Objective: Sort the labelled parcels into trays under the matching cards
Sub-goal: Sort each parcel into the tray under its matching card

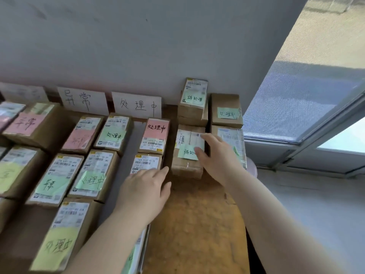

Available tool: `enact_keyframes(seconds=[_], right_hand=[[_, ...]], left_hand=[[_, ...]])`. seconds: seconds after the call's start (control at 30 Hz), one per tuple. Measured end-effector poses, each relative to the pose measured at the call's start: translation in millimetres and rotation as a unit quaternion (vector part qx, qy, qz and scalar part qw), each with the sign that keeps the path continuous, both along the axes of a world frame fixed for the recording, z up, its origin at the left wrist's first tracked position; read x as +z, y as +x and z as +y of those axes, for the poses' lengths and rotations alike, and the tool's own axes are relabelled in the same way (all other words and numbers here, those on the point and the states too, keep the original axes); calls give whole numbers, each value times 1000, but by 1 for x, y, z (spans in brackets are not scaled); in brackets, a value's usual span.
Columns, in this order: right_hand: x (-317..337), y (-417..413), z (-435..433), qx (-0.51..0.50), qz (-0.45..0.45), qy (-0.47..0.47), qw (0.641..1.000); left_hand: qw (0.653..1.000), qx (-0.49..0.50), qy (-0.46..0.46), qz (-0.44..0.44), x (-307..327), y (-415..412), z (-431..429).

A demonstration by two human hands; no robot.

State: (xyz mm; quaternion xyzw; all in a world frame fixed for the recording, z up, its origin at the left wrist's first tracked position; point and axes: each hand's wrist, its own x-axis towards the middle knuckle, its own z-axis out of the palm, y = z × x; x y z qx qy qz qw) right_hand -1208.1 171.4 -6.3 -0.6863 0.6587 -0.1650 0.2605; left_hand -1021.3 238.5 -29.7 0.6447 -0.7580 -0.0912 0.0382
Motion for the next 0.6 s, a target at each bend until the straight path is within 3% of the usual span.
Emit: enact_keyframes(seconds=[0.17, 0.33, 0.6], right_hand=[[-3, 16, -84, -44, 23, -58, 997], [-20, 34, -144, -105, 67, -23, 992], [-40, 54, -171, -129, 81, -12, 988]], left_hand=[[999, 35, -8, -13, 13, 5, -15], [995, 93, -18, -15, 20, 28, -20], [987, 154, 27, -34, 21, 60, -14]])
